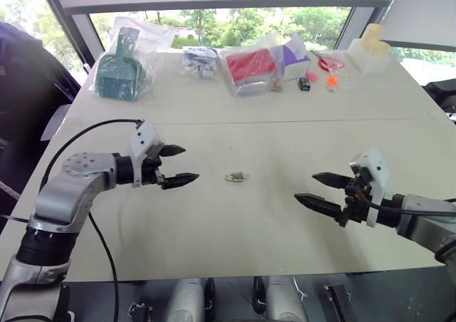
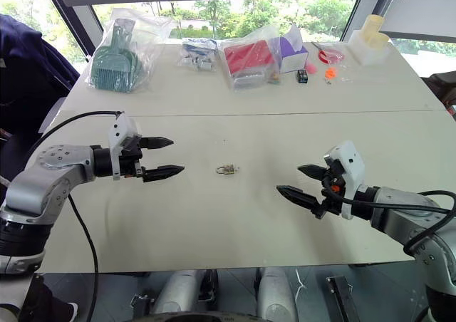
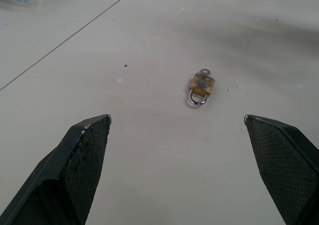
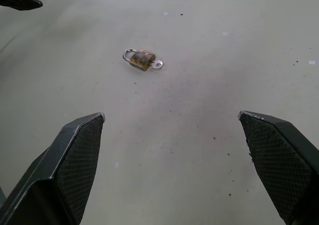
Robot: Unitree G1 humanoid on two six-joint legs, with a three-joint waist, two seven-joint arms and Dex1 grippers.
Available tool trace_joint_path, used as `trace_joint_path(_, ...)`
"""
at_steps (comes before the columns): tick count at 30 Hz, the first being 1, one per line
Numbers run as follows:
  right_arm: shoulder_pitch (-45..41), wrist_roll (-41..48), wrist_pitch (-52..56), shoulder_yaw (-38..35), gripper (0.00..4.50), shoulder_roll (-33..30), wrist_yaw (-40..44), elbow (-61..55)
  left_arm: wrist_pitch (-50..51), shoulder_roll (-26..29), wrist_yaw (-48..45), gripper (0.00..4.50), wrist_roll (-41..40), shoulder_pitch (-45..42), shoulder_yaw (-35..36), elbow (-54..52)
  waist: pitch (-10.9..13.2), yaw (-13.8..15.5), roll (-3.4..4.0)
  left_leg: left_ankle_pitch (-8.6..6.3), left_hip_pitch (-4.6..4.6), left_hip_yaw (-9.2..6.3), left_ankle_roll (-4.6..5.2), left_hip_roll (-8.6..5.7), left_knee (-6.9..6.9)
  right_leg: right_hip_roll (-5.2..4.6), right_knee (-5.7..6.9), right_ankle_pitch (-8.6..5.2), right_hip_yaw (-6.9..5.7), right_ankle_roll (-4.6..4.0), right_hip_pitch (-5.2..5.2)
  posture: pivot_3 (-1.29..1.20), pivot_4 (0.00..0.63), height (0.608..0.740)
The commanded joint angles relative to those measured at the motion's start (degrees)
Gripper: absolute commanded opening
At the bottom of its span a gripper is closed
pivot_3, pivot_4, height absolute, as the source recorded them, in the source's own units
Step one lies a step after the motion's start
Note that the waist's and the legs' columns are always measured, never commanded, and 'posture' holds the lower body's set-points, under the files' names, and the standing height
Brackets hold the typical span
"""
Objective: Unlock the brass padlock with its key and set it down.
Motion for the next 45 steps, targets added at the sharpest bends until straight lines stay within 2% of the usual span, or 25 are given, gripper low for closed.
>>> trace_joint_path(1,0.0,0.3,-1.4,-0.2,4.48,0.2,-0.1,-0.8,-0.7,0.5,-1.2,4.50,-0.7,-0.8,0.4,-0.7,0.0,0.0,0.00,0.00,0.00,0.00,0.00,0.00,0.00,0.00,0.00,0.00,0.00,0.00,0.00,0.00,0.150,0.735)
trace_joint_path(14,0.0,1.4,-1.1,0.4,4.48,1.4,-2.3,-2.1,-3.6,1.2,-4.3,4.50,2.4,-4.8,-2.6,3.2,0.0,0.0,-0.01,0.00,0.00,0.00,0.00,0.00,0.00,0.00,0.00,0.00,0.00,0.00,0.00,0.00,0.150,0.735)
trace_joint_path(19,-0.7,2.5,-1.1,0.6,4.48,2.5,-3.9,-2.8,-6.8,0.4,-10.7,4.50,5.4,-14.4,-8.1,9.6,0.0,0.2,-0.03,0.00,-0.01,0.00,0.01,-0.01,0.02,0.00,0.00,0.00,0.00,0.00,0.01,0.00,0.150,0.735)
trace_joint_path(23,-1.1,1.9,-1.7,1.7,4.48,3.9,-5.6,-3.2,-10.9,-4.7,-15.5,4.50,9.7,-23.8,-14.9,19.6,0.0,0.2,-0.03,-0.01,-0.02,0.02,0.06,-0.03,0.04,0.00,-0.01,0.00,0.00,0.00,0.03,0.00,0.150,0.735)
trace_joint_path(25,-0.6,0.7,-2.7,2.3,4.48,4.8,-6.8,-3.4,-14.2,-10.2,-16.6,4.50,14.7,-29.0,-20.7,27.5,0.0,-0.2,-0.04,-0.02,-0.03,0.03,0.09,-0.03,0.03,0.00,-0.01,0.00,0.00,0.01,0.02,0.00,0.150,0.735)
trace_joint_path(27,-0.7,-0.5,-3.6,2.7,4.48,5.9,-8.4,-3.5,-16.2,-14.5,-16.5,4.50,18.3,-32.0,-24.4,33.1,0.1,1.3,-0.09,0.01,-0.04,0.01,0.10,-0.03,0.08,0.05,0.06,0.01,-0.03,0.02,0.04,0.00,0.150,0.735)
trace_joint_path(32,-0.4,-2.2,-5.5,3.2,4.48,8.4,-11.8,-4.1,-19.0,-22.3,-13.7,4.50,23.5,-35.3,-26.8,43.7,0.1,1.2,-0.12,-0.06,-0.10,0.05,0.20,-0.05,0.16,0.02,-0.01,0.01,0.03,0.02,0.00,0.00,0.150,0.735)
trace_joint_path(36,0.6,-3.6,-6.9,3.9,4.48,9.6,-13.1,-4.5,-22.2,-24.5,-12.5,4.50,28.0,-34.4,-28.7,46.7,0.1,1.4,-0.11,-0.05,-0.15,0.03,0.20,-0.02,0.10,0.04,0.07,0.01,0.01,0.03,-0.11,0.00,0.150,0.735)
trace_joint_path(45,-0.1,-5.1,-8.7,4.5,4.48,11.0,-14.0,-3.5,-22.3,-23.4,-14.7,4.50,31.2,-32.0,-29.1,43.9,0.1,1.3,-0.11,-0.06,-0.16,0.01,0.20,-0.02,0.16,0.03,0.05,0.01,0.02,0.02,-0.08,0.00,0.150,0.735)
